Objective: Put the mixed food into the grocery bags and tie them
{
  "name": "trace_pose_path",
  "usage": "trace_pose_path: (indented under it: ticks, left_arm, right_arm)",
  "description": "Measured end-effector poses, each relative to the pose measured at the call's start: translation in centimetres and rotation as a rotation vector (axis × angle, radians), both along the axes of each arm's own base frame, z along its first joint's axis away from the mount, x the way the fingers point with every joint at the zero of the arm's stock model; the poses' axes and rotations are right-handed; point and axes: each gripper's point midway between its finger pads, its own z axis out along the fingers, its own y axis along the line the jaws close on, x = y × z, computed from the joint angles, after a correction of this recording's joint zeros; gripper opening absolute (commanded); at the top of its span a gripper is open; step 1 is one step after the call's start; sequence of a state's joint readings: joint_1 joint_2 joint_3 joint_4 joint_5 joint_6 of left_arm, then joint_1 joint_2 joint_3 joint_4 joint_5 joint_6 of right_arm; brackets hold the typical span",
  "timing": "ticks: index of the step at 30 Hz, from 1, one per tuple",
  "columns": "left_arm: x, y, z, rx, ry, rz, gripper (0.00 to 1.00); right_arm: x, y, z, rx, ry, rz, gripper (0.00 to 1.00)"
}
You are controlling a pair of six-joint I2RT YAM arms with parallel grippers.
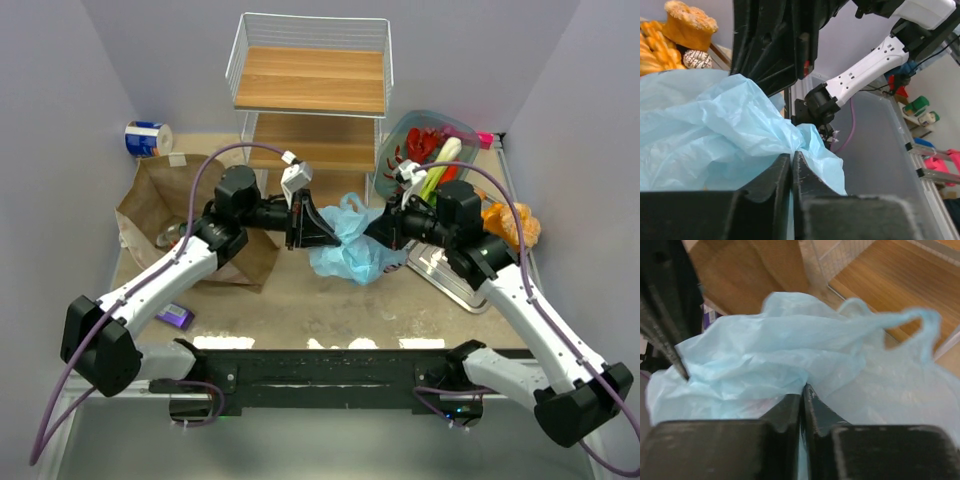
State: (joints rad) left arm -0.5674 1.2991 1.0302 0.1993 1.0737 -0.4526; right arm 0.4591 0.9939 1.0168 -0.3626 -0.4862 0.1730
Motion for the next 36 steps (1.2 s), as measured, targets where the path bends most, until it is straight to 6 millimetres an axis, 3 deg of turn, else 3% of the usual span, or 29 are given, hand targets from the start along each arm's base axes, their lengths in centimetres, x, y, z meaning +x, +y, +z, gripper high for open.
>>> trace_pose_path:
  ticks: [1, 3, 4, 7, 11, 17, 22, 28, 36]
  left_arm:
    - [0.0, -0.1, -0.1, 0.003, -0.004, 0.001, 0.00]
    - [0.6, -0.1, -0.7, 0.027, -0.014, 0.035, 0.00]
    - [1.2, 0.0, -1.2, 0.050, -0.016, 0.072, 0.00]
    - [3.5, 0.4, -2.5, 0.140, -0.038, 0.217, 0.00]
    - [5.6, 1.0, -4.6, 0.268, -0.090, 0.390, 0.00]
    - [5.6, -0.3, -8.7, 0.419, -0.071, 0.450, 0.00]
    - [6.6, -0.5, -11.6, 0.485, 0.000, 0.480, 0.00]
    - [6.8, -1.1, -11.2, 0.459, 0.041, 0.493, 0.00]
    - [7.1, -1.8, -10.4, 0.427, 0.079, 0.501, 0.00]
  right_arm:
    - [0.4, 0.0, -0.4, -0.006, 0.012, -0.011, 0.44]
    - [1.1, 0.0, -1.2, -0.020, 0.042, -0.036, 0.63]
    - [1.5, 0.0, -1.7, -0.032, 0.056, -0.051, 0.77]
    - [2.1, -0.2, -2.6, -0.048, 0.099, -0.085, 0.87]
    - [2.1, -0.9, -2.1, -0.023, 0.126, -0.163, 0.87]
    - [0.8, -0.6, 0.8, 0.131, 0.107, -0.176, 0.90]
    - [-1.3, 1.1, -0.7, 0.149, 0.121, -0.083, 0.92]
    - [-3.1, 4.0, -3.2, 0.060, 0.099, 0.003, 0.93]
    - [-1.1, 4.6, -6.1, -0.075, -0.014, -0.068, 0.93]
